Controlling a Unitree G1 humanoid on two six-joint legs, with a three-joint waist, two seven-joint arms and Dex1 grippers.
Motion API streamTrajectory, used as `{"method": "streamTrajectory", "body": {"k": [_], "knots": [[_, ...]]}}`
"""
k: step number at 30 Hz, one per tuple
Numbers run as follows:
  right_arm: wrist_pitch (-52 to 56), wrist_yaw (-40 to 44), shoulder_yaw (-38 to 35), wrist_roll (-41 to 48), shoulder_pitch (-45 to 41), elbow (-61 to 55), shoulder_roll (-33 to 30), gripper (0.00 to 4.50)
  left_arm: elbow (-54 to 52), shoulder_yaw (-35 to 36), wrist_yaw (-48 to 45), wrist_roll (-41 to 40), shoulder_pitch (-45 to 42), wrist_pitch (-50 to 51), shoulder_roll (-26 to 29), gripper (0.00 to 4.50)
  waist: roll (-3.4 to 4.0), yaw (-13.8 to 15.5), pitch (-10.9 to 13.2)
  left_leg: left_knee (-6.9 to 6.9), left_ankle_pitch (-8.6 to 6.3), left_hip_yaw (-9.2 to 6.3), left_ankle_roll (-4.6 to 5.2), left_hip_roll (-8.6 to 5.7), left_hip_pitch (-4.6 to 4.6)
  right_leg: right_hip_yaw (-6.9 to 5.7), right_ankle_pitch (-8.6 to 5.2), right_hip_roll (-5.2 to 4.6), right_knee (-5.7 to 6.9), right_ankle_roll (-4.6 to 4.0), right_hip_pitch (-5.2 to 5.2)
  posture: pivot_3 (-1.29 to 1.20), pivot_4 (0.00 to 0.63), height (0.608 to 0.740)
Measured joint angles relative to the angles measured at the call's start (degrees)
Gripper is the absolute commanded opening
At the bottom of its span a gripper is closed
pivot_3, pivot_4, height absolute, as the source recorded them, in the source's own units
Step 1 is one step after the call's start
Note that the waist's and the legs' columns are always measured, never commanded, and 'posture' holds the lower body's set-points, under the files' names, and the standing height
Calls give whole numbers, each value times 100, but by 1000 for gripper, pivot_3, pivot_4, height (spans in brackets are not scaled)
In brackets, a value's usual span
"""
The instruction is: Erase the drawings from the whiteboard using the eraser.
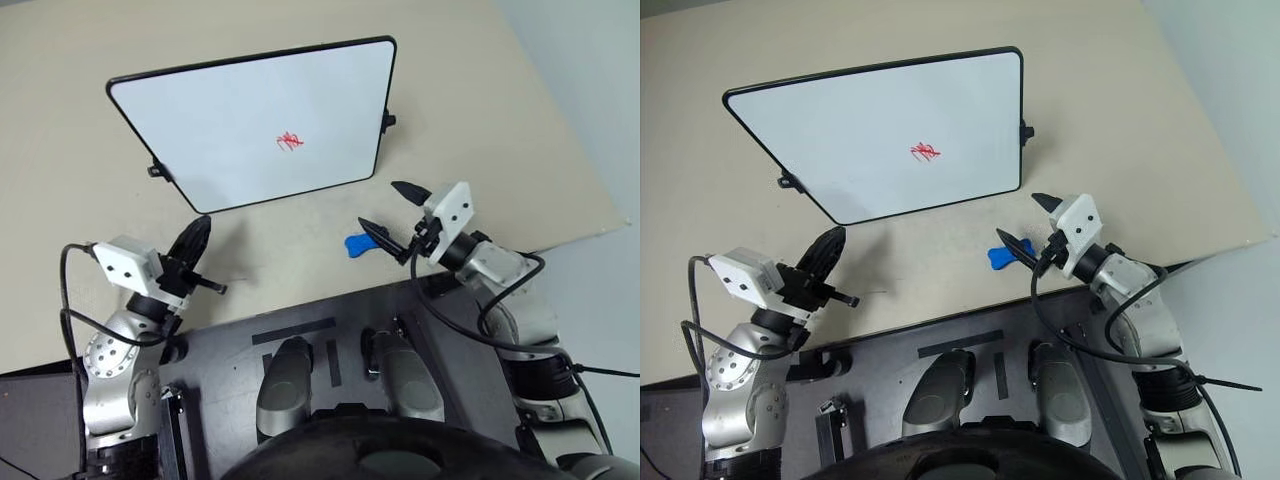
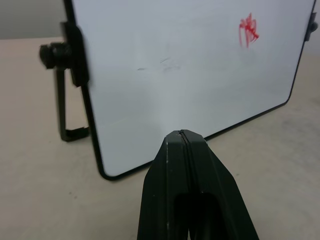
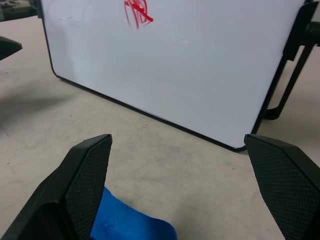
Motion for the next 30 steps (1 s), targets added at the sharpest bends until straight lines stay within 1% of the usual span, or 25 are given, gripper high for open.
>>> {"method": "streamTrajectory", "body": {"k": [7, 13, 22, 25, 30], "knots": [[-6, 14, 37, 2, 138, -30, -22, 4472, -304, -7, 120, -16, 51, 212, -5, 0, -2, -4, -1, 0, 0, 2, -1, 0, 4, 0, 0, 0, 2, 0, 1, 0, 150, 740], [11, 118, 27, 8, 48, -36, -166, 4472, -420, -24, 115, -20, 191, 226, -76, 0, -2, -4, -1, 0, 1, 3, -2, 0, 6, 0, -1, -1, 4, 0, 2, 0, 150, 740], [214, 296, 2, 55, 5, -177, -369, 4472, -183, -25, -70, 69, 322, -145, -197, 0, -3, -4, -1, 0, 1, 4, -2, 0, 8, 0, -2, 0, 5, 2, 4, 0, 150, 740], [321, 357, 2, 59, 3, -201, -455, 4472, -191, -123, -98, 132, 503, -222, -296, 0, -3, -4, -2, 1, 0, 6, -1, -1, 8, 0, -3, -1, 2, 4, 6, 0, 150, 740], [657, 532, 22, 130, 80, -550, -705, 4472, -229, -246, -92, 139, 577, -220, -347, 0, -6, 3, 0, 1, 1, 5, 0, -1, 9, 0, -8, 1, 7, 5, 9, 0, 150, 740]]}}
